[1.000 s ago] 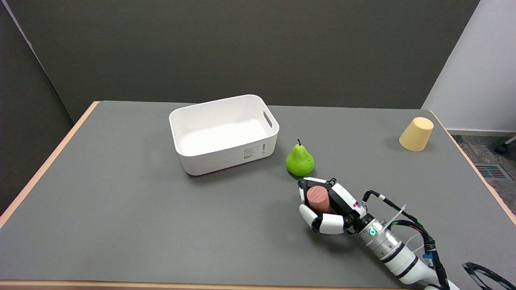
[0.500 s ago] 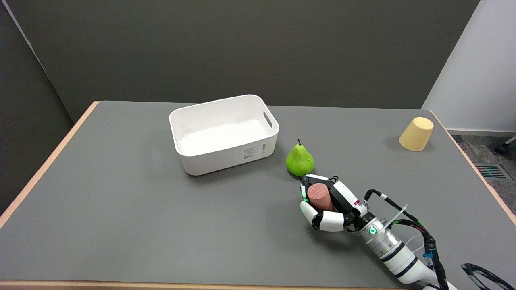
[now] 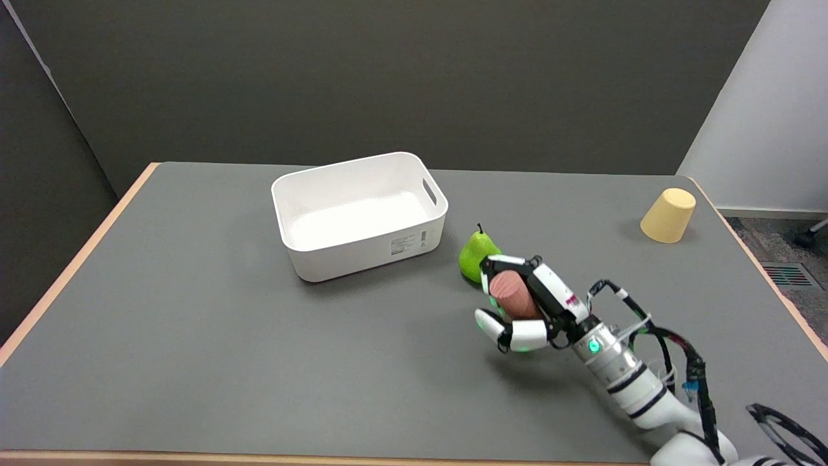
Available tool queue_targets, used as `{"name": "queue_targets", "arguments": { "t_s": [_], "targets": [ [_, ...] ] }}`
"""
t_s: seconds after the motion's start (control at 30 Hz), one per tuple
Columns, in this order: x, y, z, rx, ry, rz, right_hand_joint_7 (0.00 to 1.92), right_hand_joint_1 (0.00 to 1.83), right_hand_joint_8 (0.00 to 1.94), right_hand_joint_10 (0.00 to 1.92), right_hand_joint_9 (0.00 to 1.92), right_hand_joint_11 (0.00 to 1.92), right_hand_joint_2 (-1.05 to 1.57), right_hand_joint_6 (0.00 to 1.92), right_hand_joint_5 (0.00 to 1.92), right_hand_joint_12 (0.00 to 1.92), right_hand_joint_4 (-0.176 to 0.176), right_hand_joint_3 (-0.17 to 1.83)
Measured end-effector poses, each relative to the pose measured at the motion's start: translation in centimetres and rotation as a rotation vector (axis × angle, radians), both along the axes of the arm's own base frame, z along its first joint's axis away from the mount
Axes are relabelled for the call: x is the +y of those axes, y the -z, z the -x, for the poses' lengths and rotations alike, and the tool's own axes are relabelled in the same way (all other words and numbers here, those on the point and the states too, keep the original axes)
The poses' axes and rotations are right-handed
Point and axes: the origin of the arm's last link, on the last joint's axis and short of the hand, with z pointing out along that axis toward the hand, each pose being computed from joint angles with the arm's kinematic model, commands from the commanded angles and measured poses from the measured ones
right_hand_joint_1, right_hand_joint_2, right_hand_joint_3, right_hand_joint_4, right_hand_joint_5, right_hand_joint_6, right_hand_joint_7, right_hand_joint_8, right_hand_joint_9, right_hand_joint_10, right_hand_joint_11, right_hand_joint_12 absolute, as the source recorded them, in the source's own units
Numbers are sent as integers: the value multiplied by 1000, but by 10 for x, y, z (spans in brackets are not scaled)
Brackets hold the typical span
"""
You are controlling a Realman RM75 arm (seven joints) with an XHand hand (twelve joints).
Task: Pick up the wooden cylinder.
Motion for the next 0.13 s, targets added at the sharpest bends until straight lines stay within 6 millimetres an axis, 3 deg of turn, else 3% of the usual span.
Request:
{"name": "queue_targets", "arguments": {
  "t_s": [0.13],
  "targets": [
    [-12, -1, -19, 59, -44, 11, 1082, 1100, 1941, 1921, 1346, 1165, 657, 1921, 773, 1921, 23, 874]
  ]
}}
